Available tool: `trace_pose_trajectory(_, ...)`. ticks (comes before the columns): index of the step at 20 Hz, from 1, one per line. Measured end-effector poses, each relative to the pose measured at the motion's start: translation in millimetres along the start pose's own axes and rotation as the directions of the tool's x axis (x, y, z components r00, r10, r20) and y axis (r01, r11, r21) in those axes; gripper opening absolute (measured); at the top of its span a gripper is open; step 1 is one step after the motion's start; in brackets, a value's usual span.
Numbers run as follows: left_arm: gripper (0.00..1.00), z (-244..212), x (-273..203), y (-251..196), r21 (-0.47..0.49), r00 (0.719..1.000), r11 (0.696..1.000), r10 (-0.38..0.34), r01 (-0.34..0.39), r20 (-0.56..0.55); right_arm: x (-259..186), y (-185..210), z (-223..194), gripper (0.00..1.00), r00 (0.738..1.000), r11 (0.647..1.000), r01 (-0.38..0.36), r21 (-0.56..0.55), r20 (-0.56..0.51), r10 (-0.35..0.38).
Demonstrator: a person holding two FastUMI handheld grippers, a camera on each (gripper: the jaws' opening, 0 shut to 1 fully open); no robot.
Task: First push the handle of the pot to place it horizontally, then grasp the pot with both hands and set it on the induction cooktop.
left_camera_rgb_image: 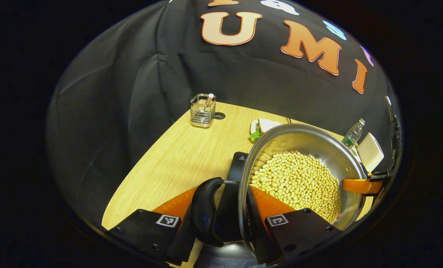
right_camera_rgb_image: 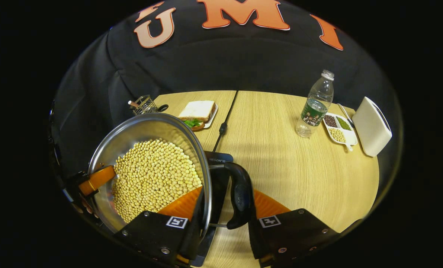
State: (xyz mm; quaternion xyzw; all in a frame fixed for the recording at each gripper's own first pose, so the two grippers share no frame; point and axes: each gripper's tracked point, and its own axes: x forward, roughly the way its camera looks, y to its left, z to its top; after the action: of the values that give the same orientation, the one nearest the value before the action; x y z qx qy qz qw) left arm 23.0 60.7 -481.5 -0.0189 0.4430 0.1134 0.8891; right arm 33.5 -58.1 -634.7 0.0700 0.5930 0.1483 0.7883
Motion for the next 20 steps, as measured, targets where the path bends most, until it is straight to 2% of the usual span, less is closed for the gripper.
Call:
trace_pose_trajectory(6, 0.71, 0.9, -0.2, 1.6, -0.016, 1.0, 1.0, -0.009, 0.009, -0.015, -2.0, 1.8, 5.3, 0.55, 1.0, 1.0, 0.012, 0.001, -0.003, -0.012)
trace_pose_trajectory(8, 0.68, 1.4, 0.9, 0.8, -0.009, 1.0, 1.0, -0.006, 0.006, -0.02, -0.2, 1.9, 4.0, 0.55, 1.0, 1.0, 0.017, 0.011, -0.014, -0.016)
trace_pose_trajectory(9, 0.73, 3.4, 0.2, 2.1, -0.002, 1.0, 1.0, -0.004, 0.003, -0.026, 0.0, 2.0, 2.6, 0.55, 1.0, 1.0, 0.02, 0.018, -0.021, -0.02)
trace_pose_trajectory(11, 0.68, 5.3, -0.4, 2.5, 0.004, 1.0, 1.0, -0.002, 0.002, -0.031, 0.9, 2.8, -0.5, 0.55, 0.999, 1.0, 0.019, 0.02, -0.028, -0.018)
trace_pose_trajectory(12, 0.74, 4.6, -1.2, 2.4, 0.004, 0.999, 1.0, -0.001, 0.001, -0.036, 1.2, 3.3, -0.1, 0.55, 0.999, 1.0, 0.017, 0.018, -0.031, -0.017)
trace_pose_trajectory(13, 0.67, 4.8, -0.9, 2.5, 0.004, 0.999, 1.0, -0.001, 0.001, -0.041, -0.4, 2.4, 0.6, 0.55, 0.999, 1.0, 0.017, 0.023, -0.039, -0.016)
trace_pose_trajectory(15, 0.74, 6.9, -1.0, 2.7, 0.003, 0.999, 1.0, -0.003, 0.003, -0.041, -4.2, 1.6, 8.1, 0.55, 0.999, 0.999, 0.02, 0.027, -0.033, -0.019)
trace_pose_trajectory(18, 0.67, 5.1, -0.7, 3.0, 0.007, 0.999, 1.0, -0.005, 0.005, -0.042, -7.4, -4.7, 13.6, 0.55, 0.999, 0.999, 0.018, 0.035, -0.039, -0.017)
trace_pose_trajectory(20, 0.73, 1.2, -0.3, 3.0, 0.01, 0.999, 1.0, 0.008, -0.007, -0.054, -8.5, -6.6, 15.7, 0.57, 0.999, 1.0, 0.021, 0.016, -0.035, -0.02)
